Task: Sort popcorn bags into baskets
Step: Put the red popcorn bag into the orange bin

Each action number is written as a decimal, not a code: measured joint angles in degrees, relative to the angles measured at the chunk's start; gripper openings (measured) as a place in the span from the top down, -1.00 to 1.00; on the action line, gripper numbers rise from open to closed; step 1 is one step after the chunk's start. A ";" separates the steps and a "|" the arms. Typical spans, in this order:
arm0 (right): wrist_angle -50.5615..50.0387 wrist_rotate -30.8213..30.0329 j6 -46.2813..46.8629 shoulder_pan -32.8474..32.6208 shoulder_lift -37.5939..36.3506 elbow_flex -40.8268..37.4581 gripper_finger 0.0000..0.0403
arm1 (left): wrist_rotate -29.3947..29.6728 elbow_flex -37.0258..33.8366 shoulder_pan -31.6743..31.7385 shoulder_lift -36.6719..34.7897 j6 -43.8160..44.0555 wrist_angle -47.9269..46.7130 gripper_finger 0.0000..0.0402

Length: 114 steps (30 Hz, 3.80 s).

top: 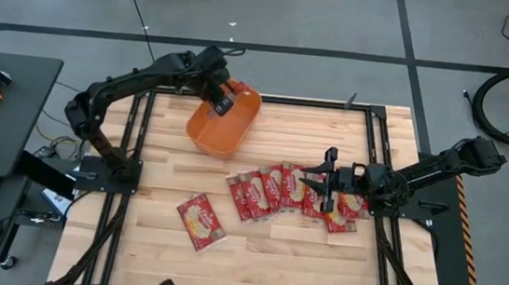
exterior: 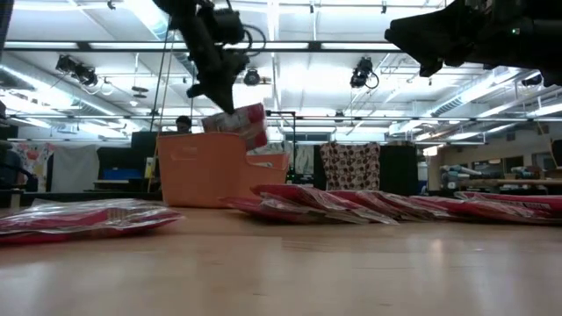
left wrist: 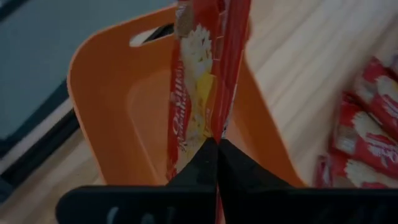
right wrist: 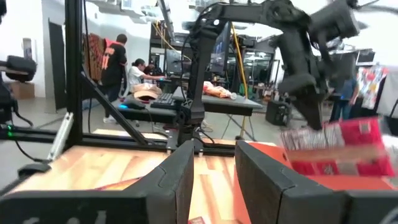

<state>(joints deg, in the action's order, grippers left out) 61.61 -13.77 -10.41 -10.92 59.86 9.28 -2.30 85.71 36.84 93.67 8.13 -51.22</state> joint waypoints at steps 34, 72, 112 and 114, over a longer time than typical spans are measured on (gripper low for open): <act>-20.33 3.34 0.12 0.00 -7.30 -0.04 0.39 | 5.11 0.00 -20.31 6.95 -14.43 5.73 0.23; -21.96 -2.25 1.80 -0.35 -13.74 -0.02 0.39 | 32.46 -7.14 -50.54 21.90 -36.36 15.72 0.01; -18.76 -3.22 2.92 1.36 -11.80 0.00 0.39 | 16.62 19.98 -25.80 15.27 7.82 -18.96 0.99; -18.76 -3.22 2.92 1.31 -11.80 0.00 0.39 | 15.07 19.98 -22.79 15.27 8.23 -20.39 0.99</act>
<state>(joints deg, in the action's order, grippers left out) 42.85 -16.99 -7.49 -9.61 48.05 9.28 12.78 105.69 14.05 108.95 16.35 -71.61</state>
